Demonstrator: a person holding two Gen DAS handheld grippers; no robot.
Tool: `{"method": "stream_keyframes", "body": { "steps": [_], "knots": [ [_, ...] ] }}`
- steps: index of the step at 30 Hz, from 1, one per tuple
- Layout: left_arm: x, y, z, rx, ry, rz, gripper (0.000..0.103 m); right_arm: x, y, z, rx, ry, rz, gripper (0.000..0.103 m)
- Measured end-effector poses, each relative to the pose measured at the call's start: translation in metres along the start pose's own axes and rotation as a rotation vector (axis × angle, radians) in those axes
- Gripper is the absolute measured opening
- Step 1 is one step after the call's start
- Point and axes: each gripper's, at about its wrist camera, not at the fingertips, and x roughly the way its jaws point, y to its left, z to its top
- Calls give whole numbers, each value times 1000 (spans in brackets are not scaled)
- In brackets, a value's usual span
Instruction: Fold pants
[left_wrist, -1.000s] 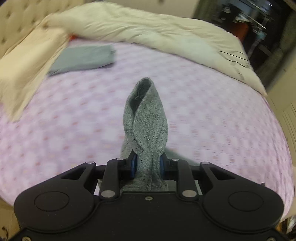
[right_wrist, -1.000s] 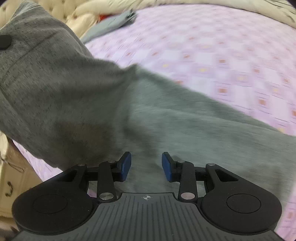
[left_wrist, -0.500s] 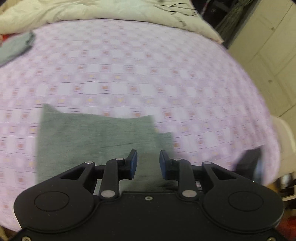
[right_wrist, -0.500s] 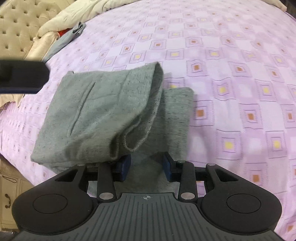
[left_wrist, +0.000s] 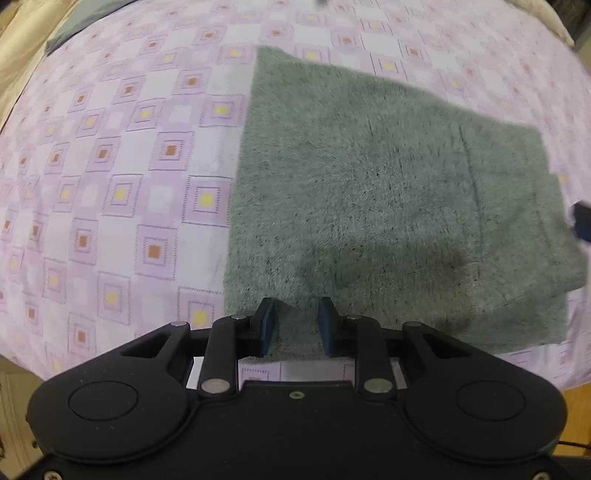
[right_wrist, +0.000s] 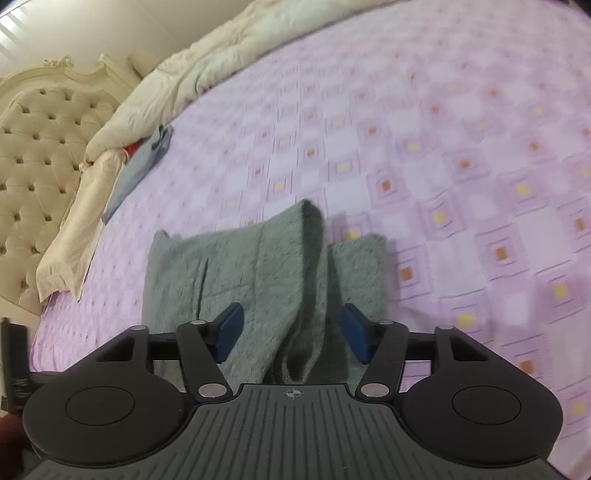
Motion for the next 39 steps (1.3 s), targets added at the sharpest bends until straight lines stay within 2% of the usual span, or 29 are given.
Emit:
{"method": "stream_keyframes", "body": {
  "steps": [4,8,9,10,11,12,13,16,18,20,23,24,27,30,32,33,35,37,39],
  "knots": [
    [-16,20,-6,-98,-34,12,34,16,5,-5,6,67,-60,62],
    [-24,38,-15,-154,-24,35,34,27,7,-8,44,81,-58,63],
    [-24,45,-17,-165,-19,46,34,28,9,-7,48,97,-54,60],
    [-22,47,-20,-174,-14,54,34,30,11,-5,51,122,-35,38],
    [-23,51,-22,-184,-11,59,33,30,16,-3,52,135,-11,26],
    [-23,56,-23,-192,-9,62,33,26,24,-1,33,120,-15,17],
    [-25,58,-23,-195,-10,66,33,17,35,1,-11,94,-11,14],
    [-33,57,-20,-172,-38,76,33,-34,64,4,-64,2,72,13],
    [-36,54,-18,-143,-56,77,33,-56,68,-1,-65,-28,46,13],
    [-41,47,-18,-112,-70,74,33,-59,58,-14,-72,-27,-46,13],
    [-34,33,-11,-66,-70,50,33,-20,22,-34,-73,104,-246,22],
    [-32,25,-8,-42,-67,39,33,-15,16,-37,-80,118,-309,26],
    [-35,-1,-3,32,-106,-5,33,-44,24,-36,-90,-23,-310,28],
    [-29,-28,0,106,-113,-59,34,-58,44,-33,-183,-104,-260,29],
    [-19,-43,-1,150,-103,-58,35,-46,53,-30,-243,-65,-198,31],
    [-8,-49,-2,169,-72,-45,35,-36,53,-31,-265,-32,-199,31],
    [16,-52,-8,178,14,-1,39,-13,44,-36,-267,68,-259,31],
    [20,-47,-13,146,49,-6,38,-3,32,-39,-209,145,-299,31],
    [4,-44,-11,131,32,-7,33,-17,30,-34,-167,109,-267,31]
  ]
}}
